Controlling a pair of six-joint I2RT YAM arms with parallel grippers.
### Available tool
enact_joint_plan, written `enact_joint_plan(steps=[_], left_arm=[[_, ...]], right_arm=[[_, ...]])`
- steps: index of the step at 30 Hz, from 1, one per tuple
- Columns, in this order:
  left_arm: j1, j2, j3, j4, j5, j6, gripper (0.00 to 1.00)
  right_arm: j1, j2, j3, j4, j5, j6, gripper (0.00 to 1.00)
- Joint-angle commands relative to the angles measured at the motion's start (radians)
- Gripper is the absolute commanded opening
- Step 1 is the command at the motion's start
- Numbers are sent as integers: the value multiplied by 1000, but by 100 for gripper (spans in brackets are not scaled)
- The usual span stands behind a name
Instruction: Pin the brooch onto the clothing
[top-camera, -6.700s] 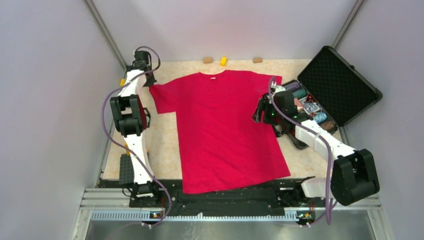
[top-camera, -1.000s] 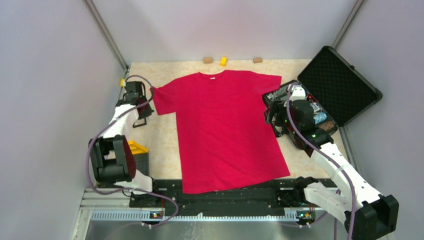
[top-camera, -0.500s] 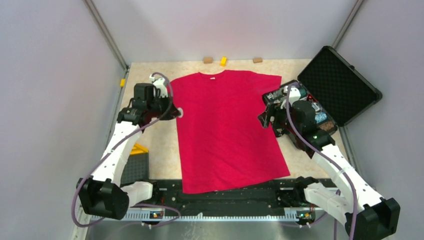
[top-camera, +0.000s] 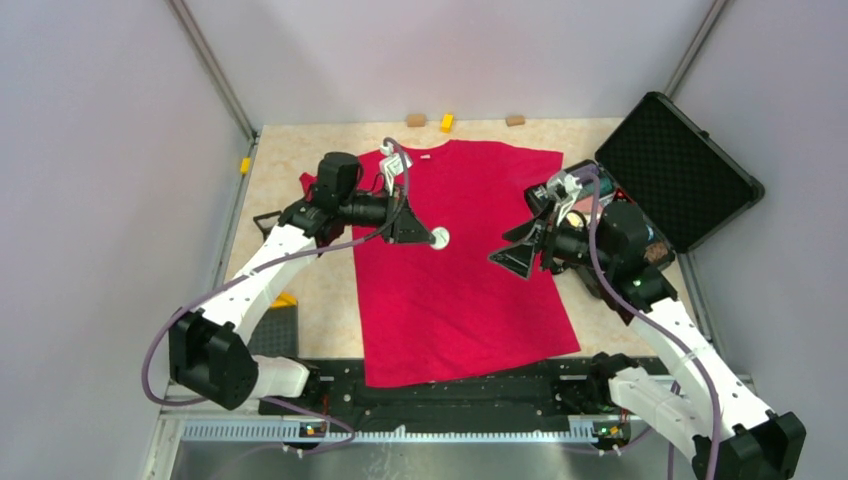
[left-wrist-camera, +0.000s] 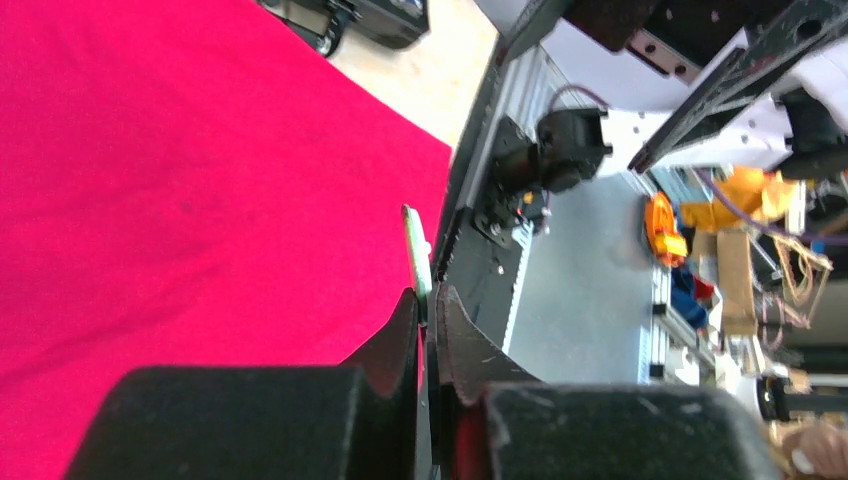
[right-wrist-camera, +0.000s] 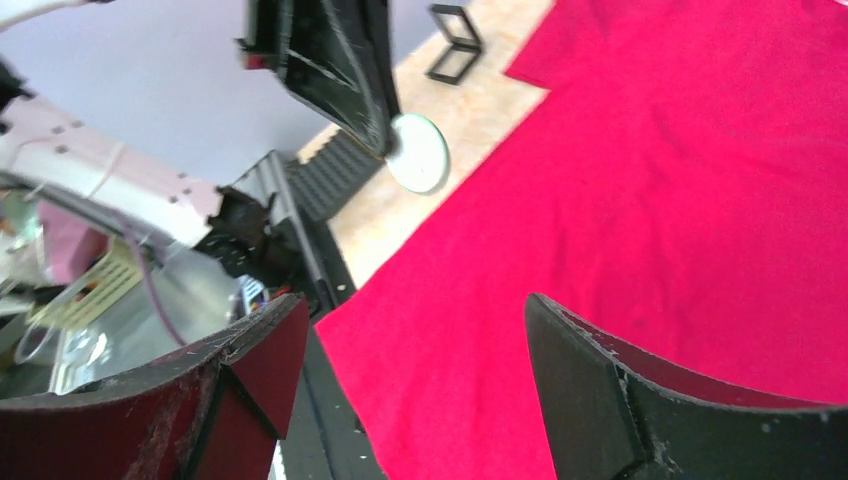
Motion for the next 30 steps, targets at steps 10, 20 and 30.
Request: enact_joint_plan(steps=[10,20,30], left_arm=[[-105,-54,0,-80,192,173,0],[-113,-86,-55,76,220,64,0],[-115,-85,-55,74,226,68,0]], right_arm=[[30,42,-48,373,-316,219,74],[85,102,-108,556,-264,337,65],[144,171,-107,630,-241,359,52]])
